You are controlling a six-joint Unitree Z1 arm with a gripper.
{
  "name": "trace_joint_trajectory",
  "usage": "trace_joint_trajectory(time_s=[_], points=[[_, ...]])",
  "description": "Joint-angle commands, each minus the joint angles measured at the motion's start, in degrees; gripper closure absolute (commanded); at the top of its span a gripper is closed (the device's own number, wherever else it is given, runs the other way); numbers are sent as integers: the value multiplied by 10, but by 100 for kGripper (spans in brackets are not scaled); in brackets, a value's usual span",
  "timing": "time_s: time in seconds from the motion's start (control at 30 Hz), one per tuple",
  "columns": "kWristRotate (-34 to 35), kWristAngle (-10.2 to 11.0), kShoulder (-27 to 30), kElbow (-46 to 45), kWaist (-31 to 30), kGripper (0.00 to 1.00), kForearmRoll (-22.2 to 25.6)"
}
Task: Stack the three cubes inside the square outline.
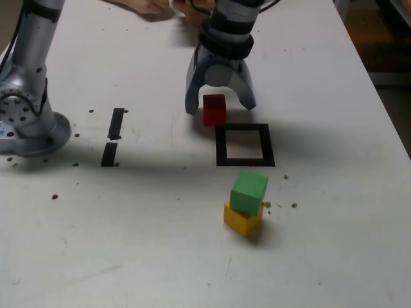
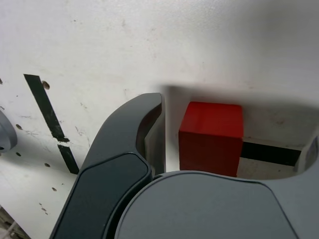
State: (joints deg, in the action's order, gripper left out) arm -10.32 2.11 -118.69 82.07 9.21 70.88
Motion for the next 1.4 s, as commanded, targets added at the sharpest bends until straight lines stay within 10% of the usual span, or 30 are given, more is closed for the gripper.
trace_joint_trajectory(time_s=[0.0, 0.27, 0.6, 1.37], points=[[-3, -2, -6, 1, 3, 2, -2], [-17, -13, -16, -4, 14, 21, -9], [-22, -28, -18, -6, 16, 76, -34], [55, -8, 45, 57, -64, 83, 89]])
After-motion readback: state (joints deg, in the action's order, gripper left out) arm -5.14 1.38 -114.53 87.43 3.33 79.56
